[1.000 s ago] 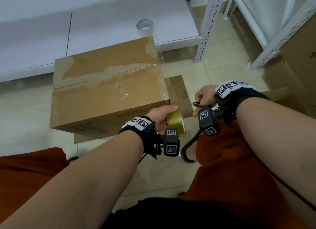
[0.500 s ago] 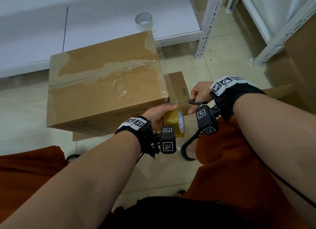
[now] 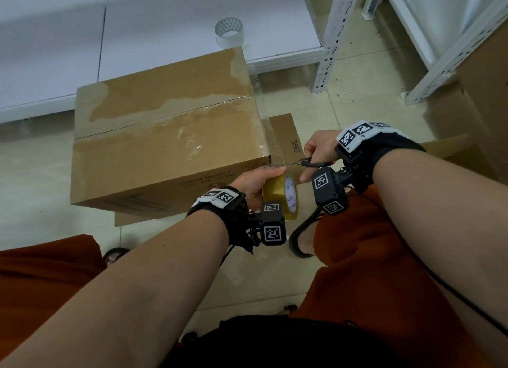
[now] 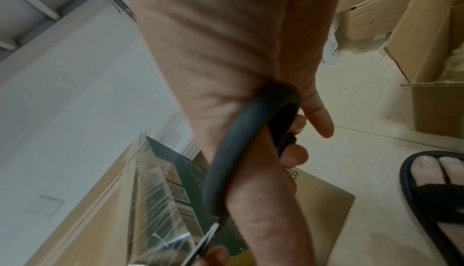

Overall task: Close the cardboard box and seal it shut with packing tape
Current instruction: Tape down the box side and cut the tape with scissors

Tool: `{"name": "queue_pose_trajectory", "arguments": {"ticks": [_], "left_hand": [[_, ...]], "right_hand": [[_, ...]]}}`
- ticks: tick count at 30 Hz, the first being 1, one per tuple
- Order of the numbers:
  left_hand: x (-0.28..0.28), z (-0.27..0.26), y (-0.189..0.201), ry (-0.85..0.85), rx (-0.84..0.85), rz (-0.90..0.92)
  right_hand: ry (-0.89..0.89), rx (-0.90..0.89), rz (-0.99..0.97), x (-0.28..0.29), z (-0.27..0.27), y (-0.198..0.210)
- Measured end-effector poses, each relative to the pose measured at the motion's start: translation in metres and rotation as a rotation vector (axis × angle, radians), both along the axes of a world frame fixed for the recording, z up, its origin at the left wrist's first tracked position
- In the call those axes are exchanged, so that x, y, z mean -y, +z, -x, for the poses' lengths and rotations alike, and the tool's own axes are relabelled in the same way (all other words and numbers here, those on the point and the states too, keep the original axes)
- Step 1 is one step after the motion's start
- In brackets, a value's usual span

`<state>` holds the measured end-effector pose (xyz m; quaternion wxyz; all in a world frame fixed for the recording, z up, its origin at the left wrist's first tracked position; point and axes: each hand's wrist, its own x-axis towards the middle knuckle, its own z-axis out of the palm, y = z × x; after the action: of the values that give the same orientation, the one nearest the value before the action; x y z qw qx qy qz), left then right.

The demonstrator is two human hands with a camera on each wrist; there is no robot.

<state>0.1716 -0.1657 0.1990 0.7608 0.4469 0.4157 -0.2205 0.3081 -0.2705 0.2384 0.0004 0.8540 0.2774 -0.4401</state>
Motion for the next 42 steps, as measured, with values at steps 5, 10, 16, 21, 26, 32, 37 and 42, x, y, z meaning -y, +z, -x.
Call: {"name": "queue_pose_trajectory", "arguments": {"ticks": [5,10,16,21,26,32,37,42], "left_hand": [[-0.003,-0.001,-0.001,-0.027,-0.003,-0.016],[-0.005,-0.001,0.000,-0.042,-0.010,0.011],[-0.008,-0.002,-0.006,-0.027,-0.044,0.035],[-0.011,-0.004,-0.011,-0.014,-0.029,0.050],[-0.015,-0.005,-0.010,-0.076,-0.039,0.106],[-0.019,-0.005,-0.013,-0.110,-0.064,0.084],[-0.018,-0.003,-0.013,-0.124,-0.030,0.089],[-0.019,-0.003,-0.012,-0.130,0.010,0.096]], "right_hand": [[-0.014,-0.061,-0.019,0.002,0.002,0.005],[-0.022,-0.070,0.013,0.000,0.001,0.005],[-0.002,0.043,0.043,-0.003,0.003,0.002],[0.051,0.120,0.029,-0.006,0.001,-0.002],[0.075,0.105,0.027,-0.003,0.002,0.002],[0.071,0.022,0.009,0.000,0.005,-0.005],[0.075,-0.039,0.015,0.001,0.003,-0.006],[0.043,-0.098,0.012,0.002,0.002,-0.005]]}}
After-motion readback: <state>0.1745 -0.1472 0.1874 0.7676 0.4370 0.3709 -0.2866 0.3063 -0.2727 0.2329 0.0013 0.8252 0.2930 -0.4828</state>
